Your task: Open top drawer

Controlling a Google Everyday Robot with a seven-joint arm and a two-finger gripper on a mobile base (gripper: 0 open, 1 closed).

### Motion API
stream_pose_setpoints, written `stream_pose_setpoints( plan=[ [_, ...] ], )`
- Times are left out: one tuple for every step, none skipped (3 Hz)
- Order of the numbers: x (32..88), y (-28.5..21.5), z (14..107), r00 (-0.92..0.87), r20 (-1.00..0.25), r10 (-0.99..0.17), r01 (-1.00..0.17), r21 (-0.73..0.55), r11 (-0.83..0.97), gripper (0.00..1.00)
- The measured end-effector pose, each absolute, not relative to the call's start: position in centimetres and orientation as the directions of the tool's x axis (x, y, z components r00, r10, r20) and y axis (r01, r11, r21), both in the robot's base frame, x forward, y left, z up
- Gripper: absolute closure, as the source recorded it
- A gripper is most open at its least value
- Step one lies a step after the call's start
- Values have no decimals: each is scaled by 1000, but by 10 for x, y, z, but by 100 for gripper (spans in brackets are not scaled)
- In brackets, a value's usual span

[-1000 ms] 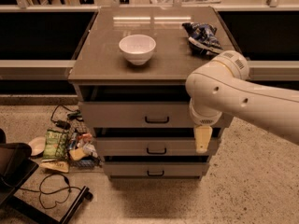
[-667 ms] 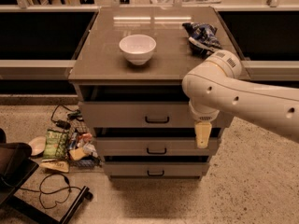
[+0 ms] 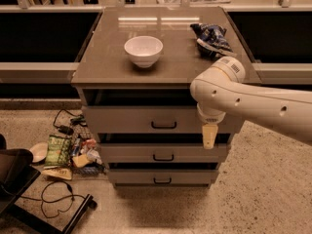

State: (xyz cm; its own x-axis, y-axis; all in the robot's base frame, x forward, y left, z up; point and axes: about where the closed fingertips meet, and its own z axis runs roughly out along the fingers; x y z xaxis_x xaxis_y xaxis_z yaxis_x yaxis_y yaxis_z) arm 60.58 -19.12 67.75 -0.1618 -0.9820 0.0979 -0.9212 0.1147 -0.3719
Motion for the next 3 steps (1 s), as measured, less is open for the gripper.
stream_pose_setpoints(
  plan=[
    [618,-194,656,-190,48,-981,-922,-352,161,0],
    [621,-198,640,-221,27,-975,-922,-332,200,19],
    [591,-209,661,-265,44,-963,-910,-341,235,50]
  ],
)
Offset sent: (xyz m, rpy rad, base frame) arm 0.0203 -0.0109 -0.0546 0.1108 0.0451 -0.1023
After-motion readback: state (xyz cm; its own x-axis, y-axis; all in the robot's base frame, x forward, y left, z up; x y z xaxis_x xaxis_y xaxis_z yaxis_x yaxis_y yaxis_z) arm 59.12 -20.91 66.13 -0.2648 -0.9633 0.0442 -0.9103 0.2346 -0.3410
